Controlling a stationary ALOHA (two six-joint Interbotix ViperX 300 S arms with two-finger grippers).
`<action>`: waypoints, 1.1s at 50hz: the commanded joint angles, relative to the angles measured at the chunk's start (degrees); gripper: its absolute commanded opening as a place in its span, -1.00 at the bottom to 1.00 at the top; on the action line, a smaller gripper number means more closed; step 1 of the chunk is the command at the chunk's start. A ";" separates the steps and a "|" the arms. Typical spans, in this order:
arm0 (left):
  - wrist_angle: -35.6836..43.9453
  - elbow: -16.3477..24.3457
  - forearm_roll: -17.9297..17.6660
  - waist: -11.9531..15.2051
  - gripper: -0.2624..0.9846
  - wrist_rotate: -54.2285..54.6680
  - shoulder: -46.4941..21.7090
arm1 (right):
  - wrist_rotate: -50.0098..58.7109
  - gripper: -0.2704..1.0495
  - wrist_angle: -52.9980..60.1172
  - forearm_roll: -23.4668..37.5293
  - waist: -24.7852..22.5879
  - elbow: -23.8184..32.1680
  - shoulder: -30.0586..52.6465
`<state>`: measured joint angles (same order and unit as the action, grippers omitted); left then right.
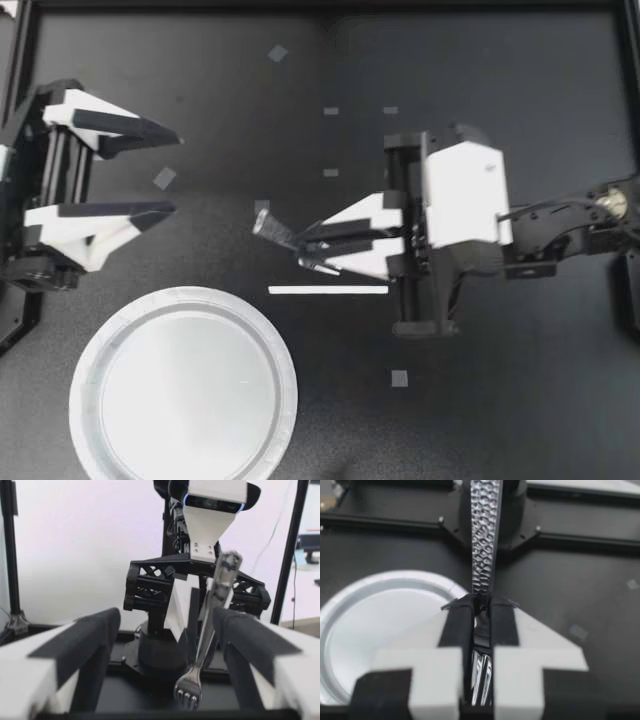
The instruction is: Pick up the fork and place it on the plate.
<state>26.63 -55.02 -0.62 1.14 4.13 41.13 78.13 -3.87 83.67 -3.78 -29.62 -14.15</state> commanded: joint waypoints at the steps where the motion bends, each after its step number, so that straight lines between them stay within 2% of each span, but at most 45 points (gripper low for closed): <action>1: 0.62 0.88 0.09 -0.09 0.64 -0.09 0.18 | 0.09 -0.44 1.76 0.18 0.53 1.05 -1.14; 8: 0.97 1.85 0.62 -0.09 0.64 -1.05 -2.11 | 0.18 -0.44 6.06 -0.62 2.11 2.81 1.67; 17: 1.23 3.25 0.09 -0.09 0.64 2.81 -3.08 | -0.79 -0.44 5.19 0.88 2.46 3.52 2.90; 20: 1.32 3.43 -1.14 -0.09 0.64 7.03 -2.64 | -1.93 -0.44 4.13 2.46 2.55 3.08 2.64; 27: 0.97 2.64 -8.09 -0.09 0.64 21.45 -2.55 | -7.91 -0.44 -0.26 6.33 2.55 1.58 1.49; 31: 0.26 1.85 -9.93 -0.09 0.63 30.76 -2.55 | -12.66 -0.44 -4.48 9.23 2.55 0.53 0.88; 39: -4.92 -0.53 -10.02 -0.09 0.63 52.91 -3.08 | -26.10 -0.44 -19.16 18.11 2.55 -2.02 -0.35; 44: -5.98 -2.37 -9.76 -0.09 0.63 63.19 -3.87 | -33.13 -0.44 -27.16 22.06 2.55 -2.64 0.62; 49: -4.83 -2.99 -7.91 -0.09 0.63 67.50 -5.01 | -38.14 -0.44 -28.83 25.75 2.55 -2.46 2.90; 55: -4.04 -1.32 -7.65 -0.44 0.62 69.17 -6.59 | -41.22 -0.45 -30.41 31.11 2.46 -1.67 6.59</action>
<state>21.71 -58.36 -8.70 1.05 72.86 34.98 37.88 -32.87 111.45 -1.49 -32.96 -8.88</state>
